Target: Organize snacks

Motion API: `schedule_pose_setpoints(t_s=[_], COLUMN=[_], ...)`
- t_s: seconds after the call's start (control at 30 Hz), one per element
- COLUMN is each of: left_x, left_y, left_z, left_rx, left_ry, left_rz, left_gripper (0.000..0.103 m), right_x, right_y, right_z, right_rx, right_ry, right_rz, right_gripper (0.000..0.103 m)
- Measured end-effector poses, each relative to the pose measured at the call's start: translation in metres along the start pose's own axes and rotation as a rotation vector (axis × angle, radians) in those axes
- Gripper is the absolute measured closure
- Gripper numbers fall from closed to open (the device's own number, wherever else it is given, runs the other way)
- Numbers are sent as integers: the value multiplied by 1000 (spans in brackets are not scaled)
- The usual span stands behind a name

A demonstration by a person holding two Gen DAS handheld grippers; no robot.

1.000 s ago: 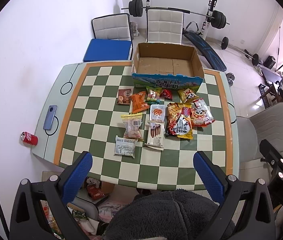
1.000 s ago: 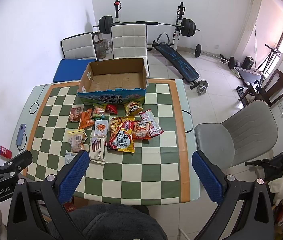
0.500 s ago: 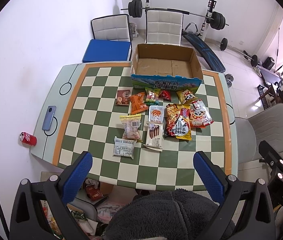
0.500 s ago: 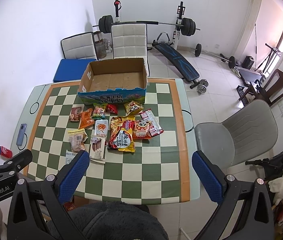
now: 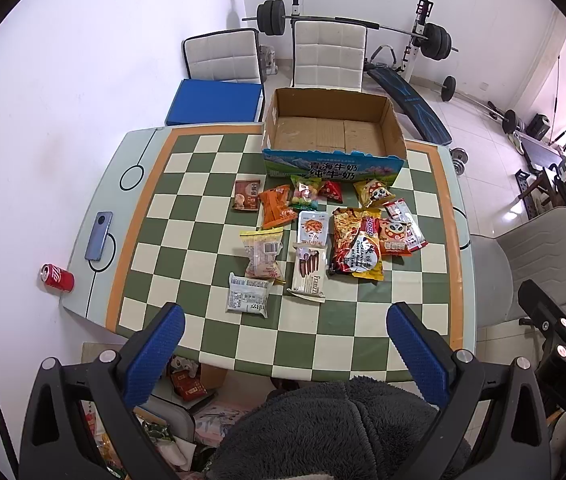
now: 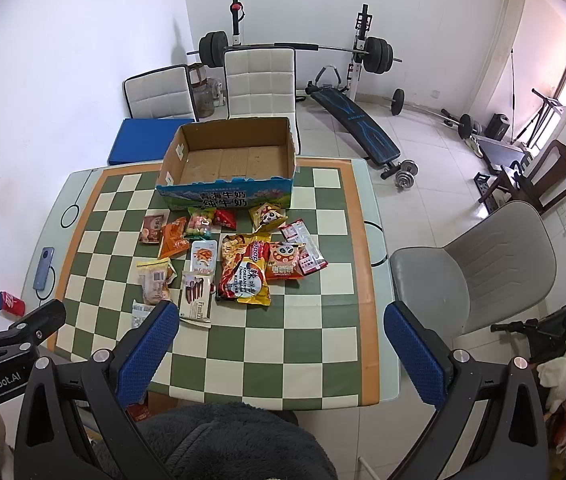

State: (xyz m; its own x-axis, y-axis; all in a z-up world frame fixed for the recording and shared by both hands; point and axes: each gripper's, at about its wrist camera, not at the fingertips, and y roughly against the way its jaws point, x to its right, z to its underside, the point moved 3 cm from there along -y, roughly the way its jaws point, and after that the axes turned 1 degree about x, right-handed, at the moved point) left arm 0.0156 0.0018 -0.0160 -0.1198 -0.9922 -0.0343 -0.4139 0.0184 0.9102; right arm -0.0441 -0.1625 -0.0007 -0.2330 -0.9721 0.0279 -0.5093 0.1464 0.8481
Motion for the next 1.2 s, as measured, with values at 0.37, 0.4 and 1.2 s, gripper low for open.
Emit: schedule_pose_setpoints(t_s=[0.37, 0.4, 1.2], left_x=[0, 0, 1], left_y=[0, 0, -1], left_z=[0, 0, 0], left_rx=[-1, -1, 2], left_ry=[2, 1, 1], left_rz=[2, 2, 3], left_gripper=[0, 0, 0], right_x=[1, 0, 0], right_y=[1, 1, 6], right_z=[0, 0, -1], right_rx=[1, 2, 10], right_ry=[-2, -2, -2], right_rz=[-2, -2, -4], right_gripper=[0, 0, 0])
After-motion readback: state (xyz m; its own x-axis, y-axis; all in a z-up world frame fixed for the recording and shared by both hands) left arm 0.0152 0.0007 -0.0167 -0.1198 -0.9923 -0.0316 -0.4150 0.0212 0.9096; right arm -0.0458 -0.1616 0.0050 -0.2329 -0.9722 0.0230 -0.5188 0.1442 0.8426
